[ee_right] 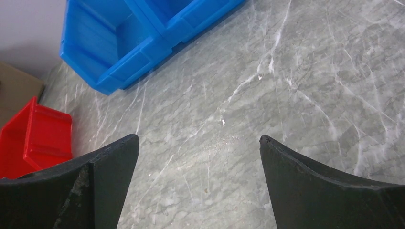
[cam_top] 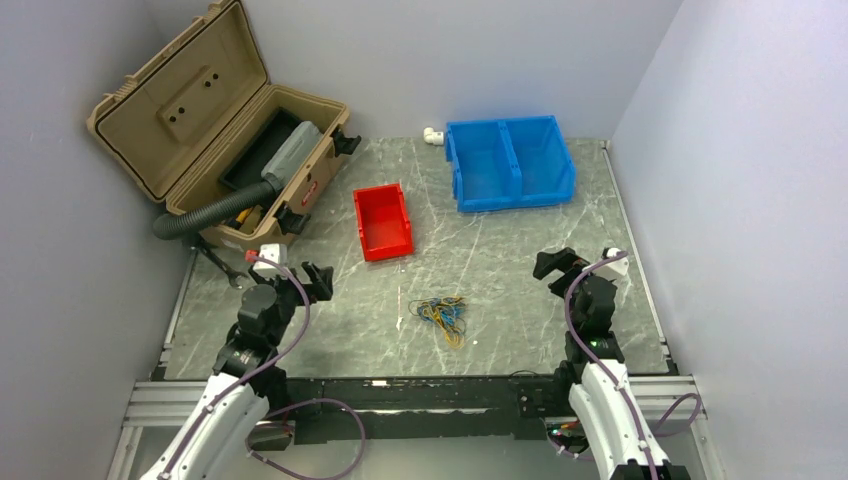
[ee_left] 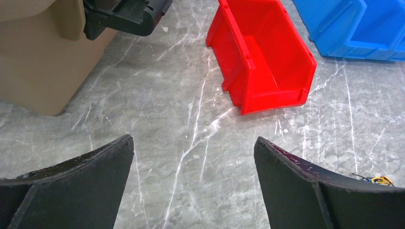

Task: Untangle the cables
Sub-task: Untie the cable.

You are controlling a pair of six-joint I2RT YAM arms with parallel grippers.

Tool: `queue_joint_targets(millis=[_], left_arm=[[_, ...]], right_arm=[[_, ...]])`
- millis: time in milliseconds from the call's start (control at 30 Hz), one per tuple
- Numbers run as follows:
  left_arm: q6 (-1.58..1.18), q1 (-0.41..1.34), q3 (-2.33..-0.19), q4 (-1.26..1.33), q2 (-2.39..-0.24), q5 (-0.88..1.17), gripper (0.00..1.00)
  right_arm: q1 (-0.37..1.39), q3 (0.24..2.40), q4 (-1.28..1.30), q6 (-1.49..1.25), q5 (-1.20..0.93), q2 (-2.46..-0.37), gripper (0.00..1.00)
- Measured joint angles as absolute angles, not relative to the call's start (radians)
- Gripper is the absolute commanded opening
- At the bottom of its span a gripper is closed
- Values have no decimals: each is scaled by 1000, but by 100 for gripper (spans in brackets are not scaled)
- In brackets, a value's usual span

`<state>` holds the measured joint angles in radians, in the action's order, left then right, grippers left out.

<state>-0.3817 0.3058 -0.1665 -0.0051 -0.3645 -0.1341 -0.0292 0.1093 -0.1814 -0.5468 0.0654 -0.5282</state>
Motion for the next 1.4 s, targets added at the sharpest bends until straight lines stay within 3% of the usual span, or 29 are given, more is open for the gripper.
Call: queue_joint_targets(millis=[633, 1067, 1400], left_arm=[[-370, 332, -156, 20, -387, -72, 99], [-344, 692, -309, -25, -548, -186, 99], [-318, 881, -425, -90, -778, -130, 94]], right_arm=[[-29, 213, -36, -580, 64, -545, 100], [-14, 317, 75, -540, -125, -665, 98], [205, 418, 86, -445, -270, -888, 97]])
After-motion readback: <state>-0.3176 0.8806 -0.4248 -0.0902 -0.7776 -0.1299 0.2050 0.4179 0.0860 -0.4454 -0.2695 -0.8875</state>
